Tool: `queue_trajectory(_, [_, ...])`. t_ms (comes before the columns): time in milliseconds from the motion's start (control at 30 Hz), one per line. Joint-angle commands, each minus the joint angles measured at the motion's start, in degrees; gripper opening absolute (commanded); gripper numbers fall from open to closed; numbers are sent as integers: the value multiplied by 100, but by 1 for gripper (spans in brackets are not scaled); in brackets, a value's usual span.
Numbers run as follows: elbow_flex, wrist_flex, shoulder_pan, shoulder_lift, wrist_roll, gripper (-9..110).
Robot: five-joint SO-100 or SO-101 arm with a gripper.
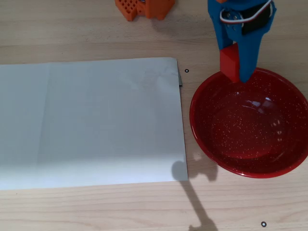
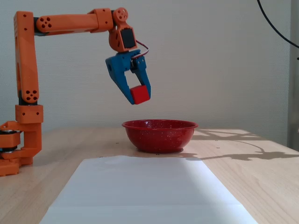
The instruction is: Grasp the red cube and put it in the red bowl
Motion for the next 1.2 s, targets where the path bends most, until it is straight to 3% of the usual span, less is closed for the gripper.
queue_trajectory(0, [35, -483, 193, 984, 26, 24])
queue_trajectory(200, [826, -1248, 211, 1116, 88, 43])
queue_trajectory(267, [905, -1310, 193, 1125, 105, 43])
queue_trajectory(500, [299, -729, -9, 1310, -26, 31])
queue_trajectory(733, [-589, 369, -457, 1608, 88, 0])
queue_trajectory(933, [-422, 940, -1046, 2461, 97, 0])
queue_trajectory(1167, [1512, 677, -1696, 4412, 0, 0])
